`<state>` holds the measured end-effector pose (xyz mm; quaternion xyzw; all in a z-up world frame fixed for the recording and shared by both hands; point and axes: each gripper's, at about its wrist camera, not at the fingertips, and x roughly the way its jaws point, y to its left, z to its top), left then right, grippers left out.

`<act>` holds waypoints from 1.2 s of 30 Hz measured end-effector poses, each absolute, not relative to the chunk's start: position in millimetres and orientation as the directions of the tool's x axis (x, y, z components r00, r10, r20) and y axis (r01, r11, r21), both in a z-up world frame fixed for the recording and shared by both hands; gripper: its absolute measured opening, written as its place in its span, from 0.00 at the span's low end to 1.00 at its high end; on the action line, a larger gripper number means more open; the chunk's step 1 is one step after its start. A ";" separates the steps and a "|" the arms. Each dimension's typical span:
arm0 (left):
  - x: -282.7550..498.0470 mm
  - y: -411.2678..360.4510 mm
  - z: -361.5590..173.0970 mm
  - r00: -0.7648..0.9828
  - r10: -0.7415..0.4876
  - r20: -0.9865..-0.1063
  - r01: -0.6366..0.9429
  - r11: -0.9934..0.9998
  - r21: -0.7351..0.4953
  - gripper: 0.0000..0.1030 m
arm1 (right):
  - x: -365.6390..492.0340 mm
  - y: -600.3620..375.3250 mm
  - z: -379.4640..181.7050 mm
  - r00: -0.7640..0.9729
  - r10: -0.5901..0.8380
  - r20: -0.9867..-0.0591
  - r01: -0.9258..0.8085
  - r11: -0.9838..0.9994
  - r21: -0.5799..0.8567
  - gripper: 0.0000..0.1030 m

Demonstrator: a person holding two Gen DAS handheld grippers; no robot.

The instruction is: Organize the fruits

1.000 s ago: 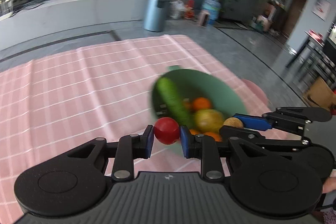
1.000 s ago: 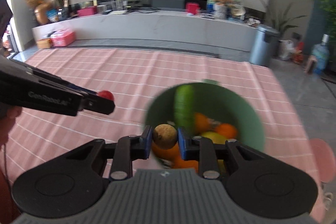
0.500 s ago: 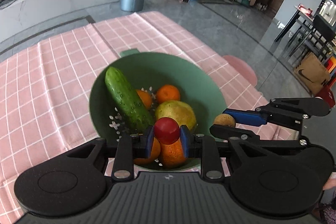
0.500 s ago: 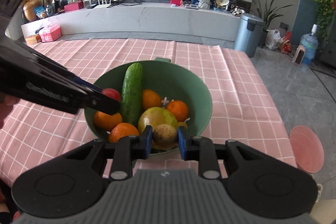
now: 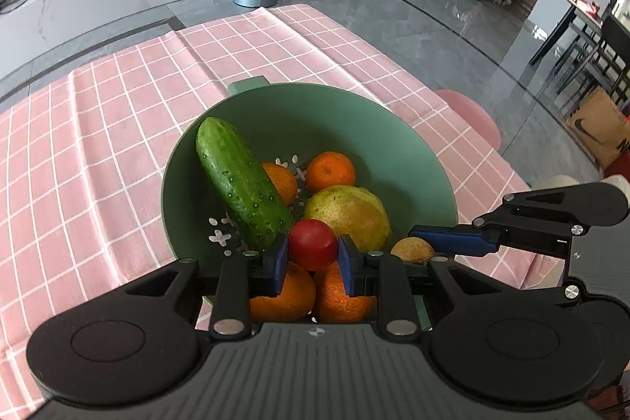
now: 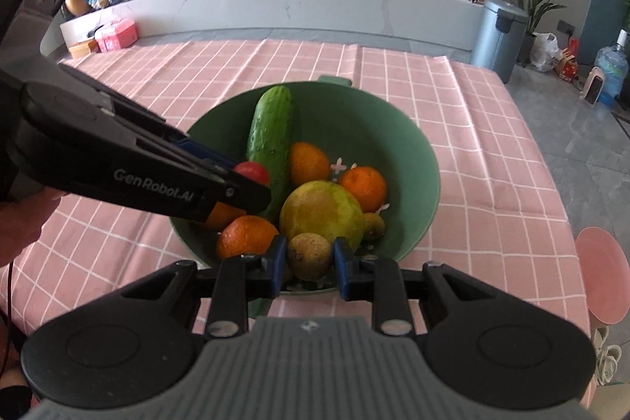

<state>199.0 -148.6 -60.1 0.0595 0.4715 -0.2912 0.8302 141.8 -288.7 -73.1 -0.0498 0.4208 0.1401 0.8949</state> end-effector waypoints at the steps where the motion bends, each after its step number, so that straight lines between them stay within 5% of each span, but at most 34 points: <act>1: 198.5 -150.0 -60.2 0.391 -0.418 -0.820 0.539 0.826 -0.164 0.29 | 141.8 -288.7 -73.4 0.603 0.210 -0.770 -0.295 0.955 0.029 0.21; 10: 200.9 -150.6 -62.9 0.395 -0.404 -0.825 0.540 0.829 -0.148 0.33 | 145.2 -286.1 -76.5 0.587 0.209 -0.782 -0.309 0.951 0.022 0.21; 18: 195.2 -148.3 -55.8 0.417 -0.426 -0.803 0.546 0.823 -0.154 0.58 | 144.0 -286.2 -72.4 0.598 0.206 -0.774 -0.303 0.953 0.019 0.24; 20: 191.9 -145.2 -48.9 0.436 -0.428 -0.792 0.541 0.828 -0.149 0.59 | 141.2 -286.1 -68.4 0.613 0.201 -0.764 -0.294 0.956 0.016 0.39; 27: 173.2 -126.8 -9.7 0.550 -0.392 -0.737 0.501 0.861 -0.085 0.59 | 125.8 -286.5 -41.1 0.677 0.182 -0.714 -0.264 0.965 -0.004 0.40; 29: 163.4 -121.0 3.8 0.598 -0.370 -0.711 0.486 0.873 -0.044 0.59 | 119.6 -286.7 -29.7 0.705 0.168 -0.689 -0.246 0.969 -0.015 0.48; 36: 114.0 -98.4 41.6 0.774 -0.241 -0.585 0.365 0.925 0.102 0.77 | 81.3 -288.7 13.4 0.815 0.102 -0.570 -0.128 0.992 -0.005 0.67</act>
